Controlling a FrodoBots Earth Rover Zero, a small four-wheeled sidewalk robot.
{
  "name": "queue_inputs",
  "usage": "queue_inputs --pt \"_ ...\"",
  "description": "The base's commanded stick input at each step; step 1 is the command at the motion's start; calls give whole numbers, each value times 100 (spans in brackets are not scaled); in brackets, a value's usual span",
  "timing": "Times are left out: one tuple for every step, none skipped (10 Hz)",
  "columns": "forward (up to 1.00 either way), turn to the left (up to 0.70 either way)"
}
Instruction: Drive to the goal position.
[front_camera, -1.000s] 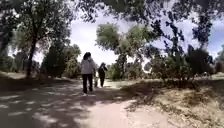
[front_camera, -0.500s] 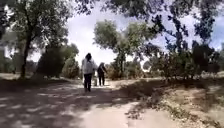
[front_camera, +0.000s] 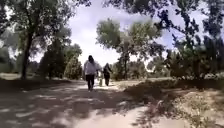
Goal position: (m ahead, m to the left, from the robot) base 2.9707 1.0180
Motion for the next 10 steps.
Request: queue_inputs --pt "70 34" --pt "70 34" --pt "70 34" --pt "70 34" --pt "70 34" --pt "70 25" --pt "70 -1" --pt "70 -1" --pt "70 -1" --pt "70 -1"
